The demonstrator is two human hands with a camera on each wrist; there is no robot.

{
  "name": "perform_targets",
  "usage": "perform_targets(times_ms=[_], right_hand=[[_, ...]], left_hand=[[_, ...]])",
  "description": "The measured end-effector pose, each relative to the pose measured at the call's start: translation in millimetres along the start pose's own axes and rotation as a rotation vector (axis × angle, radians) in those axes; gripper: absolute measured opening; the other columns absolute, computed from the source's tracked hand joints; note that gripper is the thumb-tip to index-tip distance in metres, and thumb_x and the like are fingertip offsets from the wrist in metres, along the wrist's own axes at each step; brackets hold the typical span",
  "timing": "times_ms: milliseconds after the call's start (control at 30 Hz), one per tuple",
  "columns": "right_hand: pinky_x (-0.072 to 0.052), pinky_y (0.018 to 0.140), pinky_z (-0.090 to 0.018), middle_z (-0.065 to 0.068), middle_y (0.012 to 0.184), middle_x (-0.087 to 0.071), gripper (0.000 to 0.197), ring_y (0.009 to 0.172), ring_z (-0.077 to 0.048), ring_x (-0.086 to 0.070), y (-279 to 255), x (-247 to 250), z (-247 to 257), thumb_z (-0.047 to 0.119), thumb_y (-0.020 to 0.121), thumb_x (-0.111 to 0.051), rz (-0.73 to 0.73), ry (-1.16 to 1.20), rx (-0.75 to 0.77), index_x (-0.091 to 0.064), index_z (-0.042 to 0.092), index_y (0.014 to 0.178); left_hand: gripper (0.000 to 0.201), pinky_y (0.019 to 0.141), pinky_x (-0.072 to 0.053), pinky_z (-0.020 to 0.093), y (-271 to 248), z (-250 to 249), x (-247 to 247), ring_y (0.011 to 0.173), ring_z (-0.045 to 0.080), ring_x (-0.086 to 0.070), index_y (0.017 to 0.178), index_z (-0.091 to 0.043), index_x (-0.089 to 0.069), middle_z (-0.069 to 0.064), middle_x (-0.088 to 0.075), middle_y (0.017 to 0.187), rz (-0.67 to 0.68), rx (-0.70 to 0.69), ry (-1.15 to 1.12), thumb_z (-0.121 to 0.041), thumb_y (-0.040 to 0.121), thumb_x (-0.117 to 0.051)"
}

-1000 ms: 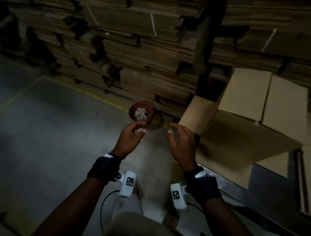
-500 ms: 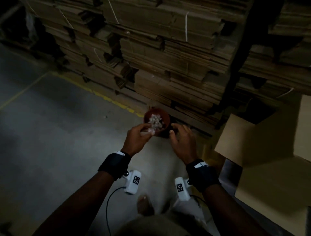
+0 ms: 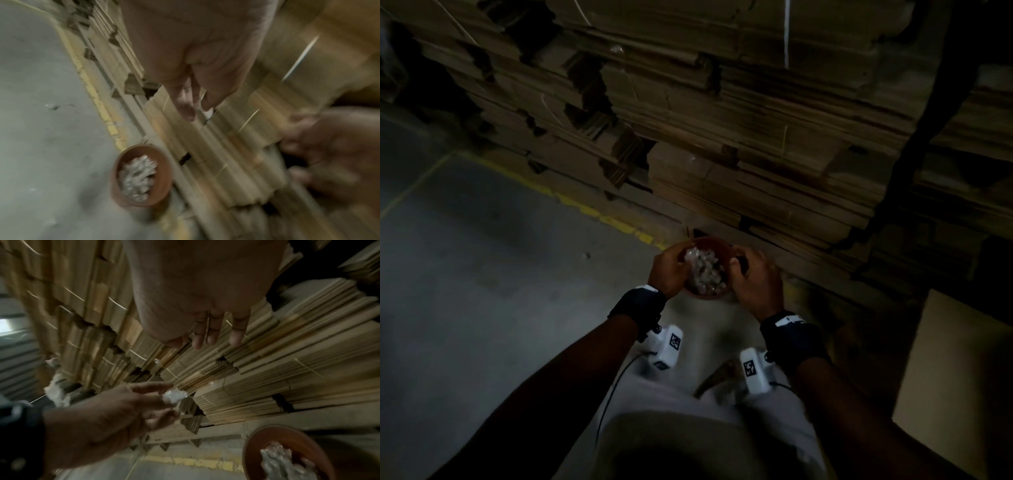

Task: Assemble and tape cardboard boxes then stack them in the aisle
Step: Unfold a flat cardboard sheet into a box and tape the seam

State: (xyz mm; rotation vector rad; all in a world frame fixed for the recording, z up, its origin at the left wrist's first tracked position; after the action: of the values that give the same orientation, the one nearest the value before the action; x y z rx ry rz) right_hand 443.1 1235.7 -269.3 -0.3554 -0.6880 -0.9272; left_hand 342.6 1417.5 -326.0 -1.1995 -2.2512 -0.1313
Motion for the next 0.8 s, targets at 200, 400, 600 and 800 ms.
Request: perform_targets(times_ms=[200,400,600,800], right_hand=[[-0.048,0.089,-0.035,-0.012,0.112,-0.072,0.035,0.105,-0.032,-0.065,55.3,-59.4,-57.7,0.025,0.087,-0.056,-0.041,0.026,-0.011,-0.072,0.01,0.113],[-0.046,0.093,-0.036,-0.014,0.116,-0.07,0.038,0.108,-0.034,-0.063,77.2,-87.9,-83.8,0.024,0.086,-0.056,-0.043,0.026,-0.08,-0.071,0.007,0.116],[-0.051,0.095,-0.044,-0.014,0.119,-0.069,0.04,0.113,-0.035,-0.061,71.0,-53.5,-44.8,0.029,0.089,-0.055,-0.032,0.037,-0.14,-0.07,0.009,0.12],[-0.051,0.095,-0.043,-0.011,0.124,-0.068,0.044,0.117,-0.033,-0.06,42.1,5.5,4.5,0.037,0.09,-0.052,0.001,0.05,-0.149,-0.068,0.014,0.124]], left_hand=[[0.052,0.094,-0.051,0.036,91.2,77.5,-54.9,0.114,0.035,-0.064,0.139,-0.016,-0.058,0.017,-0.07,0.122,0.145,0.046,0.169,-0.013,0.088,-0.068],[0.044,0.101,-0.048,0.042,135.6,100.0,-72.0,0.12,0.036,-0.062,0.133,-0.009,-0.064,0.019,-0.065,0.131,0.256,0.033,0.235,-0.027,0.093,-0.068],[0.049,0.093,-0.055,0.04,109.7,38.3,-16.5,0.109,0.028,-0.069,0.131,-0.012,-0.064,0.012,-0.072,0.121,0.195,0.003,0.13,-0.036,0.089,-0.069],[0.048,0.082,-0.059,0.036,35.0,-51.3,35.7,0.091,0.012,-0.072,0.116,-0.021,-0.07,0.0,-0.076,0.103,0.127,-0.028,0.085,-0.055,0.083,-0.064]])
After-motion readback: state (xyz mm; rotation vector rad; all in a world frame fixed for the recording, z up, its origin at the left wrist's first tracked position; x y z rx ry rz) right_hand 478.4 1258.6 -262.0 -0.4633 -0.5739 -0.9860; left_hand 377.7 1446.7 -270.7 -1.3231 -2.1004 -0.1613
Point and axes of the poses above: each hand's wrist, its own y-axis towards the middle knuckle, its own x-axis out of the back of the hand, z = x × y, the point moved 9 cm from there along y, towards the middle knuckle
